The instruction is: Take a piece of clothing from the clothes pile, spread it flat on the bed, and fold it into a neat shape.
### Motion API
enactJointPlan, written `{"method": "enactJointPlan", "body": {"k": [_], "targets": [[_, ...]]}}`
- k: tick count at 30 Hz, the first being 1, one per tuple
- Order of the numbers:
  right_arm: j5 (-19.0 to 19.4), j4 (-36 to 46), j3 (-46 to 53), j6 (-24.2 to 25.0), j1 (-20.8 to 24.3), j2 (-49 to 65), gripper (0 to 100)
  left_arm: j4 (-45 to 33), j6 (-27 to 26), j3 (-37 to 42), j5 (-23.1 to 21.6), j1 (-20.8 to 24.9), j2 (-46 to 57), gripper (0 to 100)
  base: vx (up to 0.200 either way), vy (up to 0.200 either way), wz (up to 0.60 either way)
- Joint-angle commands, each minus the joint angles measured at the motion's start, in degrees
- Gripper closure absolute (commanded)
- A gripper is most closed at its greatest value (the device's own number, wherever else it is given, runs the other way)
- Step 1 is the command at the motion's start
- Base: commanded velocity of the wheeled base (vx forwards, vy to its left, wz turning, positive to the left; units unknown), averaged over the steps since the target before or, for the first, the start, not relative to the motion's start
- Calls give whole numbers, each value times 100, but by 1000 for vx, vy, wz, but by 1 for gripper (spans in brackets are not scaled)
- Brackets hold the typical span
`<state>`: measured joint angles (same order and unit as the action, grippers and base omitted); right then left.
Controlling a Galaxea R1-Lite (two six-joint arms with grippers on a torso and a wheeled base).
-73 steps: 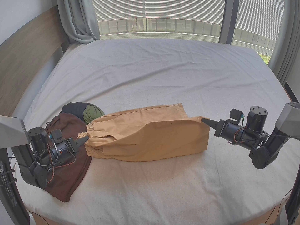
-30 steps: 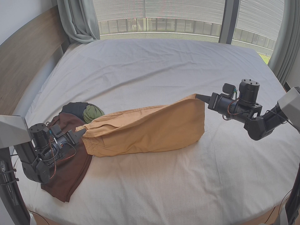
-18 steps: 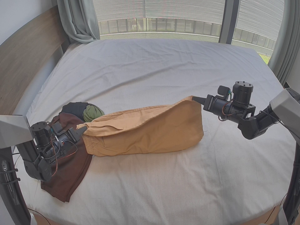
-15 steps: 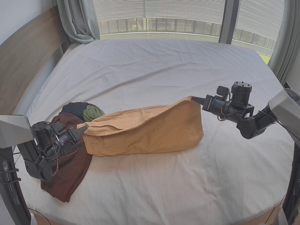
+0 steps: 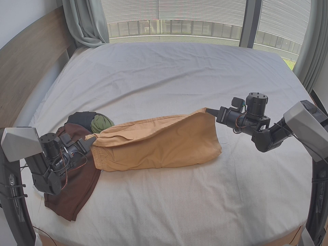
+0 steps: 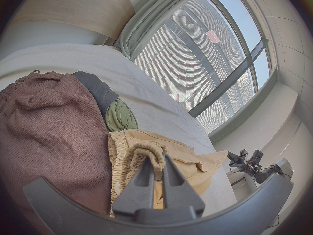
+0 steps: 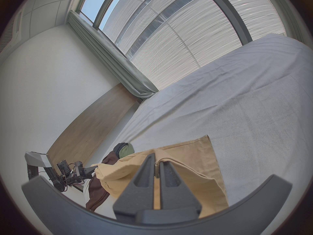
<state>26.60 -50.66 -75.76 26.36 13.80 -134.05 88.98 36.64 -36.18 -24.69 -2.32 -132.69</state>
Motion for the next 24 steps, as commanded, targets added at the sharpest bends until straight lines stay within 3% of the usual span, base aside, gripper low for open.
{"method": "enactJointPlan", "body": {"k": [1, 23, 24], "targets": [[-6, -5, -88, 1, 0, -157, 100, 5, 1, -82, -1, -6, -72, 100, 0, 0, 0], [-6, -75, -211, -8, -79, -394, 100, 14, -8, -337, -1, -6, -354, 100, 0, 0, 0], [-6, -84, -219, 1, -79, -394, 0, 14, -8, -346, 8, -6, -362, 0, 0, 0, 0]]}}
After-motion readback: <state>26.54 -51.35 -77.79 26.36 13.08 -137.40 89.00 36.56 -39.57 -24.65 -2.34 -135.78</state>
